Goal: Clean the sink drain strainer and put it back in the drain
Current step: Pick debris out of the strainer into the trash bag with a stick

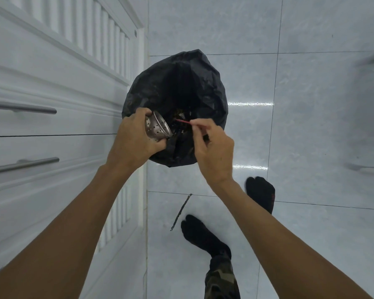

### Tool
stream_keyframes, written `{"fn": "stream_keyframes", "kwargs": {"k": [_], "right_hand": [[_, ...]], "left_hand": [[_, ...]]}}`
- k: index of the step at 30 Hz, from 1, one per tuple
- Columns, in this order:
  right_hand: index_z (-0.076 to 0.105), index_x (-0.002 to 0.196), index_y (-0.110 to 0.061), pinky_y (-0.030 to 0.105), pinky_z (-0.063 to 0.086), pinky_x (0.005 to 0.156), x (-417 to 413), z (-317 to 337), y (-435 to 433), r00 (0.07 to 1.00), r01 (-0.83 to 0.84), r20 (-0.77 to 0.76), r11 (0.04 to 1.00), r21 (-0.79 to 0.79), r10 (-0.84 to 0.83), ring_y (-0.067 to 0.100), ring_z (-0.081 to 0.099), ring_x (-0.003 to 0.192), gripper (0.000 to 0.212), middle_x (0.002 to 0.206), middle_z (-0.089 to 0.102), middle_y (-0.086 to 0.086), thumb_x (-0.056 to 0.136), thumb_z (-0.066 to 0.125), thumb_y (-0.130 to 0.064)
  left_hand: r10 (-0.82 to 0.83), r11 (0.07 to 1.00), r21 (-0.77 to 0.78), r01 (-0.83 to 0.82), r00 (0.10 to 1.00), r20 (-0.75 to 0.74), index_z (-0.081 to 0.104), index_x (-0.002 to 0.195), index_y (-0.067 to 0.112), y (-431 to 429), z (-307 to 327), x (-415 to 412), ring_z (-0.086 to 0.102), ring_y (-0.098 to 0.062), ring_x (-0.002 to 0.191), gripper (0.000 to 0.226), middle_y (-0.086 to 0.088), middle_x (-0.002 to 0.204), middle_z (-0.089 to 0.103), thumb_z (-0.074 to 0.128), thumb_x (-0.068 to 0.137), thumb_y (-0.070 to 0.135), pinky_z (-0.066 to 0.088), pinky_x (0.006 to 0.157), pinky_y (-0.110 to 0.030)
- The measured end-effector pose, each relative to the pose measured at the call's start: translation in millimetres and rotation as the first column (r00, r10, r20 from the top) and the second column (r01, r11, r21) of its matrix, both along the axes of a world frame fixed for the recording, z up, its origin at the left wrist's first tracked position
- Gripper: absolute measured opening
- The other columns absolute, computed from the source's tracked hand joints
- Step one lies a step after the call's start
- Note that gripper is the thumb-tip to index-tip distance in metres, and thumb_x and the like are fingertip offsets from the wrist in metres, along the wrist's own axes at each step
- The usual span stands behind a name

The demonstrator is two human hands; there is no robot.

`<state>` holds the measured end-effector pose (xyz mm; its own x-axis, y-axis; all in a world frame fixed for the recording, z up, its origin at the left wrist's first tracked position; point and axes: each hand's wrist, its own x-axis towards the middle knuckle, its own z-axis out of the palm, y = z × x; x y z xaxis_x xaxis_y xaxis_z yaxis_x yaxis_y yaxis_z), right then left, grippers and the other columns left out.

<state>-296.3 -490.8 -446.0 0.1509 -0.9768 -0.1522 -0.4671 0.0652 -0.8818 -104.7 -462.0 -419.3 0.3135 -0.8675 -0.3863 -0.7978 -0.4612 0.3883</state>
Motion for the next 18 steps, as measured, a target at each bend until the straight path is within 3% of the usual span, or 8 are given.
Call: {"fn": "stream_keyframes", "kwargs": {"k": [5, 9, 13, 16, 18], "right_hand": [[0.072, 0.111, -0.016, 0.027, 0.059, 0.083, 6, 0, 6, 0.969, -0.244, 0.025, 0.97, 0.017, 0.244, 0.01, 0.066, 0.089, 0.015, 0.098, 0.073, -0.004, 0.099, 0.064, -0.018], [0.071, 0.112, -0.015, 0.025, 0.059, 0.081, 4, -3, -8, 0.998, -0.061, 0.026, 0.998, 0.024, 0.06, 0.01, 0.066, 0.088, 0.015, 0.097, 0.072, -0.005, 0.1, 0.063, -0.019], [0.072, 0.108, -0.017, 0.024, 0.059, 0.084, 10, -1, -3, 0.967, -0.252, 0.036, 0.967, 0.038, 0.25, 0.008, 0.066, 0.087, 0.013, 0.096, 0.073, -0.007, 0.099, 0.063, -0.019], [0.07, 0.11, -0.017, 0.019, 0.056, 0.082, 4, -5, -11, 0.997, -0.077, -0.021, 0.997, -0.016, 0.077, 0.008, 0.064, 0.086, 0.012, 0.096, 0.071, -0.007, 0.1, 0.063, -0.018], [0.07, 0.109, -0.017, 0.018, 0.056, 0.08, 2, -6, -13, 0.995, -0.096, 0.021, 0.995, -0.032, 0.097, 0.008, 0.066, 0.086, 0.012, 0.097, 0.071, -0.008, 0.099, 0.064, -0.018]], "left_hand": [[-0.005, 1.0, 0.01, 0.005, 0.999, -0.045, 0.05, 0.135, 0.019, 5, -5, 7, 0.06, -0.018, 0.102, 0.078, 0.0, 0.117, 0.064, 0.085, 0.071, 0.047, 0.049, 0.079, -0.019], [0.052, 0.998, 0.029, -0.049, 0.995, -0.086, 0.05, 0.134, 0.023, 10, -10, 7, 0.054, -0.01, 0.095, 0.076, 0.013, 0.108, 0.054, 0.085, 0.071, 0.046, 0.037, 0.068, -0.005], [0.034, 0.999, 0.043, -0.028, 0.989, -0.141, 0.048, 0.134, 0.026, 12, -16, 11, 0.058, -0.011, 0.098, 0.078, 0.009, 0.113, 0.06, 0.087, 0.069, 0.044, 0.04, 0.07, -0.007], [0.025, 0.999, 0.051, -0.017, 0.989, -0.143, 0.047, 0.135, 0.026, 16, -18, 13, 0.058, -0.012, 0.099, 0.08, 0.008, 0.115, 0.061, 0.089, 0.068, 0.041, 0.04, 0.071, -0.006], [0.039, 0.999, 0.043, -0.033, 0.989, -0.14, 0.048, 0.135, 0.026, 17, -19, 13, 0.058, -0.011, 0.099, 0.08, 0.01, 0.112, 0.058, 0.089, 0.068, 0.041, 0.039, 0.07, -0.005]]}}
